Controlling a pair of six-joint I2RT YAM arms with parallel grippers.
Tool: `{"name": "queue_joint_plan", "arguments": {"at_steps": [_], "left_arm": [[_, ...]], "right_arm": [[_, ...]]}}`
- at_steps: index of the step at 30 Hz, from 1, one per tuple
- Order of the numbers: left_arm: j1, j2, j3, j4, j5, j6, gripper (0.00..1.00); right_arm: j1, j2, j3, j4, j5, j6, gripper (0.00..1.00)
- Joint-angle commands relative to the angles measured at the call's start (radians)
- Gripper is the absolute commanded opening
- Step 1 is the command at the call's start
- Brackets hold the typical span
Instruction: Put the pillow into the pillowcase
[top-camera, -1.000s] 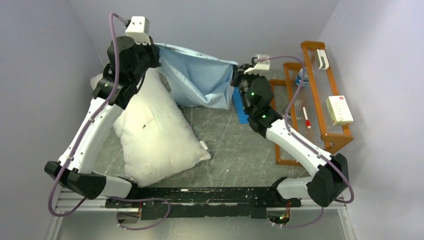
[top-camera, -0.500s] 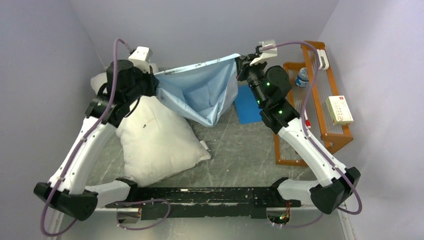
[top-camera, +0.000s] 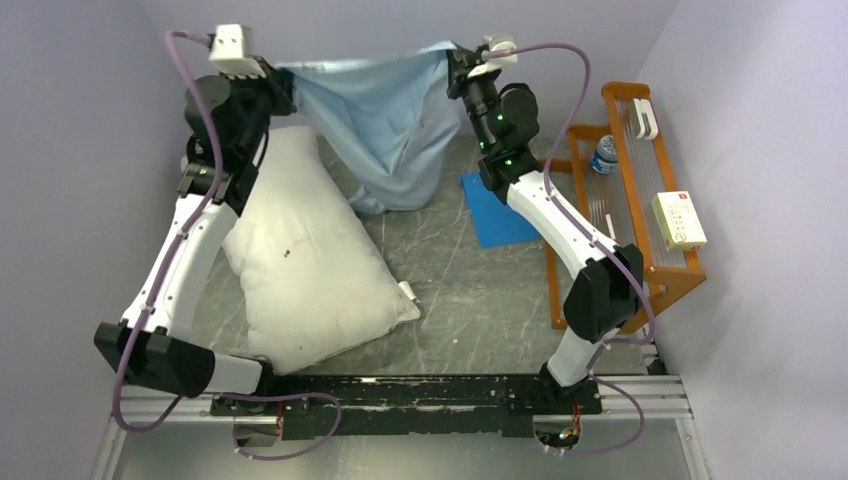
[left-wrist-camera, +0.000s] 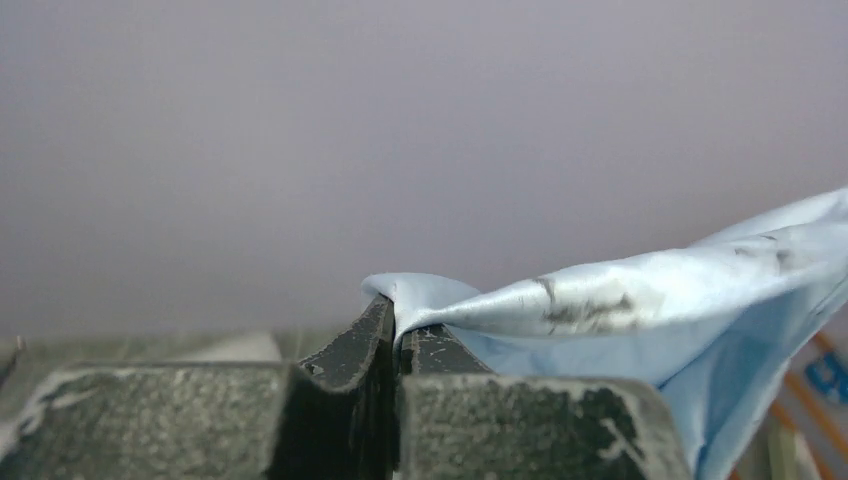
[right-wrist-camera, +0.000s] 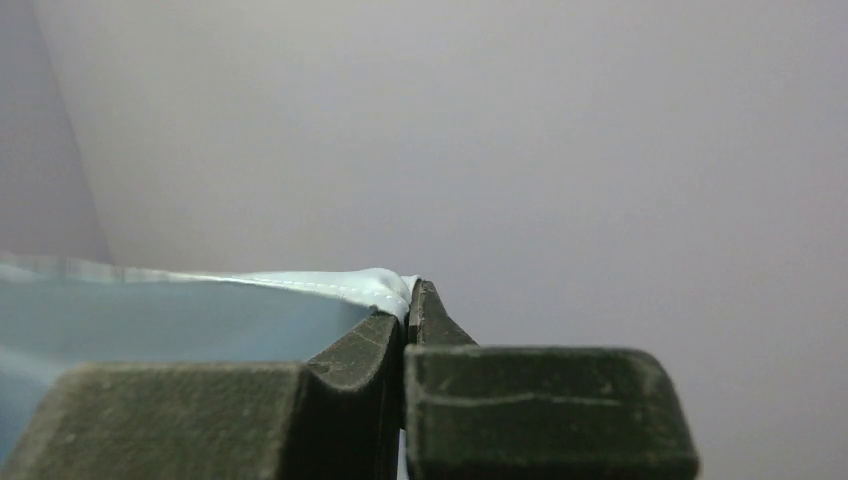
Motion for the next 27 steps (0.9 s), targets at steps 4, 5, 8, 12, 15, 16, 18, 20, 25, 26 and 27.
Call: {"name": "queue_joint_plan", "arguments": {"at_steps": [4, 5, 8, 12, 15, 16, 18, 20, 25, 26, 27], "left_arm": [[0.018, -0.090, -0.037, 0.141, -0.019, 0.022, 0.05], [0.018, -0.097, -0.071, 0.075, -0.022, 0.021, 0.05], [0.019, -0.155, -0.265, 0.044, 0.024, 0.001, 0.05], [0.018, -0.149, -0.363, 0.041, 0.113, -0.041, 0.05], [0.019, -0.043, -0.248, -0.043, 0.122, -0.059, 0.05], [0.019, -0.007, -0.212, -0.058, 0.135, -0.062, 0.05], [0.019, 0.052, -0.149, -0.071, 0.155, -0.064, 0.05], [0.019, 0.096, -0.104, -0.072, 0.156, -0.067, 0.05], [0.038, 0.168, -0.019, -0.073, 0.166, -0.088, 0.05], [0.044, 0.179, -0.007, -0.071, 0.174, -0.099, 0.05], [0.049, 0.189, 0.004, -0.069, 0.182, -0.104, 0.05]], "right_arm": [[-0.034, 0.055, 0.099, 0.143, -0.215, 0.017, 0.00], [-0.033, 0.049, 0.059, 0.123, -0.223, 0.028, 0.00], [-0.031, 0.027, -0.111, 0.062, -0.226, 0.067, 0.00], [-0.016, 0.008, -0.201, -0.236, -0.148, 0.207, 0.43], [0.029, -0.023, -0.205, -0.489, -0.094, 0.311, 0.62], [0.054, -0.040, -0.215, -0.535, -0.071, 0.322, 0.65], [0.120, -0.080, -0.229, -0.609, -0.053, 0.340, 0.74], [0.184, -0.116, -0.233, -0.668, -0.092, 0.376, 0.84], [0.298, -0.206, -0.332, -0.627, -0.230, 0.476, 0.92], [0.327, -0.214, -0.349, -0.609, -0.227, 0.484, 0.93], [0.354, -0.218, -0.360, -0.592, -0.220, 0.486, 0.94]]}}
